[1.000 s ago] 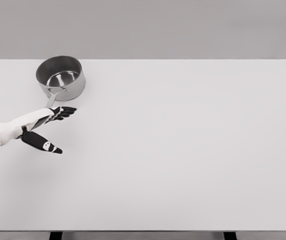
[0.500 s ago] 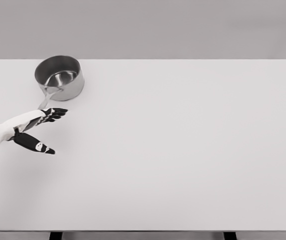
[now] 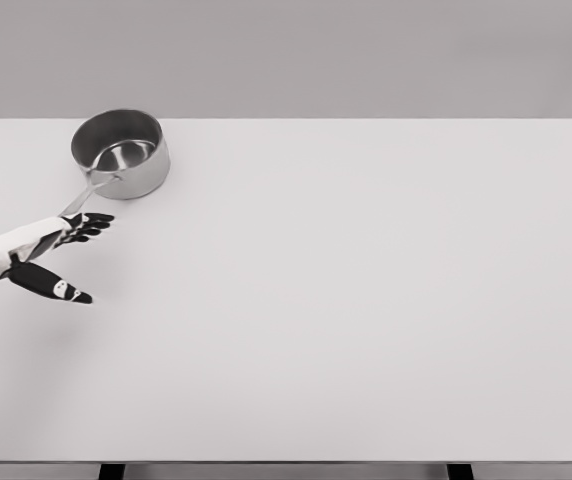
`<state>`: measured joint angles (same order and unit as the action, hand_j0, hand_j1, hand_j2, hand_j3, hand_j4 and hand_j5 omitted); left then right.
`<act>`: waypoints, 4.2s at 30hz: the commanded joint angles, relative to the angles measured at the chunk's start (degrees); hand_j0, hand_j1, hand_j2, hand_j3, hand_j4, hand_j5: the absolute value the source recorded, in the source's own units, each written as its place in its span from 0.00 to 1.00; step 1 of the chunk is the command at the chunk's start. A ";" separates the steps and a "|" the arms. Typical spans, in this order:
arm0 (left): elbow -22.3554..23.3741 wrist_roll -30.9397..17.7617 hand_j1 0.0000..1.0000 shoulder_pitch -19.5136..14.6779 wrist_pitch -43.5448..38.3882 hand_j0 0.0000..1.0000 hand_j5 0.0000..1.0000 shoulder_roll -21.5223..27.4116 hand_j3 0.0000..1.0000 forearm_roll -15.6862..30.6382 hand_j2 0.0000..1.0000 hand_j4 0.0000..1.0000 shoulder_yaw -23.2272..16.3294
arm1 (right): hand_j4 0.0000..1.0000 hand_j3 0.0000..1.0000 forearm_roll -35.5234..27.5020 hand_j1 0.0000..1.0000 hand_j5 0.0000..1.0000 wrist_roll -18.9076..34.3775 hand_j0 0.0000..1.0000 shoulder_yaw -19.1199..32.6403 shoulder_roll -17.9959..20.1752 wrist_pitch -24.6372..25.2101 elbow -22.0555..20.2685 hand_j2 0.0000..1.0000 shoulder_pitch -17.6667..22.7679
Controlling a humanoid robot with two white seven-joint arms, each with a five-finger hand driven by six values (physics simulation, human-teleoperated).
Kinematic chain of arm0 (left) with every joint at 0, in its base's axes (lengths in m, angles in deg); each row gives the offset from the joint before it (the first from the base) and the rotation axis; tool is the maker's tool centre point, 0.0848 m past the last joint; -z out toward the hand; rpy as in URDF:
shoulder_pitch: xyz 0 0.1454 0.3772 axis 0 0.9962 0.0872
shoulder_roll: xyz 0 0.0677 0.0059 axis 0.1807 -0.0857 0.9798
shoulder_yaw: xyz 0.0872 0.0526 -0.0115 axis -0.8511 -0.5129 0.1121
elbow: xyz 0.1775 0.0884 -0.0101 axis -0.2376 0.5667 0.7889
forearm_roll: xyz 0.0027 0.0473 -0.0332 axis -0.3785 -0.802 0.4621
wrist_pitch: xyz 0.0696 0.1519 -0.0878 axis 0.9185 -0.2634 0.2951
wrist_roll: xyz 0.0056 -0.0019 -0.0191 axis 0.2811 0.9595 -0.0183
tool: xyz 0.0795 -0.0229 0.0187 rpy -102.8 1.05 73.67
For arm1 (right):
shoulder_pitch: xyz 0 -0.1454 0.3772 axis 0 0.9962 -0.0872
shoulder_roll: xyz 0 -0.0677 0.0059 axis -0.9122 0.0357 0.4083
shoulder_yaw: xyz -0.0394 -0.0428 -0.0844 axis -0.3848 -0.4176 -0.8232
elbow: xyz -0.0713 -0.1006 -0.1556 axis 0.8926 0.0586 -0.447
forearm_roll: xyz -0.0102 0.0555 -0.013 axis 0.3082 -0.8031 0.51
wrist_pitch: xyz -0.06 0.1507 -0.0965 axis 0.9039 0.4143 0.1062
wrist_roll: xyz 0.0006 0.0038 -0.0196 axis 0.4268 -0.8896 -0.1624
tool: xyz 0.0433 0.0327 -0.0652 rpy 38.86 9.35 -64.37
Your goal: Rotate pot handle
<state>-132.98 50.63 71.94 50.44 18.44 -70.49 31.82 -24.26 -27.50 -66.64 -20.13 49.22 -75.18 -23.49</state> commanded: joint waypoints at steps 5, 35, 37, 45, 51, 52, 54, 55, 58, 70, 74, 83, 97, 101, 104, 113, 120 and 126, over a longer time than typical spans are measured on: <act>2.00 0.01 1.00 -0.09 0.05 1.00 1.00 1.41 1.00 0.19 1.00 1.00 0.51 | 1.00 1.00 0.00 1.00 1.00 0.01 1.00 0.00 0.00 0.00 -0.03 1.00 0.00; 6.66 0.01 1.00 -1.85 0.14 1.00 1.00 3.78 1.00 -3.41 1.00 1.00 0.69 | 1.00 1.00 0.00 1.00 1.00 0.01 1.00 0.00 0.00 0.00 0.06 1.00 0.00; 6.57 0.01 1.00 -1.85 0.14 1.00 1.00 3.78 1.00 -3.41 1.00 1.00 0.69 | 1.00 1.00 0.00 1.00 1.00 0.01 1.00 0.00 0.00 0.00 -0.03 1.00 0.00; 1.83 0.01 1.00 -1.49 -0.04 1.00 1.00 7.56 1.00 -2.54 1.00 1.00 0.42 | 1.00 1.00 0.00 1.00 1.00 0.01 1.00 0.00 0.00 0.00 0.06 1.00 0.00; 1.65 0.01 1.00 -1.67 -4.17 1.00 1.00 12.57 1.00 2.56 1.00 1.00 -1.86 | 1.00 1.00 0.00 1.00 1.00 0.01 1.00 0.00 0.00 0.00 -0.03 1.00 0.00; 1.47 0.01 1.00 -1.76 -4.34 1.00 1.00 12.83 1.00 2.65 1.00 1.00 -1.86 | 1.00 1.00 0.00 1.00 1.00 0.01 1.00 0.00 0.00 0.00 -0.03 1.00 0.00; 1.04 0.01 1.00 -1.85 -5.75 1.00 1.00 13.18 1.00 2.83 1.00 1.00 -1.95 | 1.00 1.00 0.00 1.00 1.00 0.01 1.00 0.00 0.00 0.00 0.06 1.00 0.00; 0.68 0.01 1.00 -2.11 -5.93 1.00 1.00 13.18 1.00 2.83 1.00 1.00 -1.95 | 1.00 1.00 0.00 1.00 1.00 0.01 1.00 0.00 0.00 0.00 -0.03 1.00 0.00; 0.68 0.01 1.00 -2.46 -5.93 1.00 1.00 12.39 1.00 2.56 1.00 1.00 -1.95 | 1.00 1.00 0.00 1.00 1.00 0.01 1.00 0.00 0.00 0.00 -0.03 1.00 0.00; 1.47 0.01 1.00 -3.95 -5.84 1.00 1.00 8.53 1.00 -0.34 1.00 1.00 -1.95 | 1.00 1.00 0.00 1.00 1.00 0.01 1.00 0.00 0.00 0.00 0.06 1.00 0.00; 2.44 0.01 1.00 -4.57 -5.75 1.00 1.00 7.30 1.00 -1.30 1.00 1.00 -1.95 | 1.00 1.00 0.00 1.00 1.00 0.01 1.00 0.00 0.00 0.00 -0.03 1.00 0.00; 7.18 0.01 1.00 -10.46 -5.57 1.00 1.00 4.66 1.00 -3.68 1.00 1.00 -6.70 | 1.00 1.00 0.00 1.00 1.00 0.01 1.00 0.00 0.00 0.00 0.06 1.00 0.00; 9.12 0.01 1.00 -10.99 -5.57 1.00 1.00 4.66 1.00 -4.56 1.00 1.00 -6.79 | 1.00 1.00 0.00 1.00 1.00 0.01 1.00 0.00 0.00 0.00 -0.03 1.00 0.00; 9.29 0.01 1.00 -11.95 -5.57 1.00 1.00 4.75 1.00 -4.91 1.00 1.00 -6.79 | 1.00 1.00 0.00 1.00 1.00 0.01 1.00 0.00 0.00 0.00 -0.03 1.00 0.00; 10.70 0.01 1.00 -12.48 -5.57 1.00 1.00 4.75 1.00 -5.00 1.00 1.00 -6.79 | 1.00 1.00 0.00 1.00 1.00 0.01 1.00 0.00 0.00 0.00 0.06 1.00 0.00; 12.19 0.01 1.00 -13.97 -5.57 1.00 1.00 4.04 1.00 -7.90 1.00 1.00 -6.79 | 1.00 1.00 0.00 1.00 1.00 0.01 1.00 0.00 0.00 0.00 0.06 1.00 0.00; 12.20 0.01 1.00 -14.06 -5.57 1.00 1.00 3.96 1.00 -7.90 1.00 1.00 -6.87 | 1.00 1.00 0.00 1.00 1.00 0.01 1.00 0.00 0.00 0.00 0.06 1.00 0.00; 11.93 0.01 1.00 -13.45 -5.57 1.00 1.00 4.13 1.00 -7.81 1.00 1.00 -6.79 | 1.00 1.00 0.00 1.00 1.00 0.01 1.00 0.00 0.00 0.00 0.06 1.00 0.00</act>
<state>-120.95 50.62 58.50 44.79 22.43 -78.43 25.01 -24.26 -27.50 -66.64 -20.13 49.22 -75.18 -23.49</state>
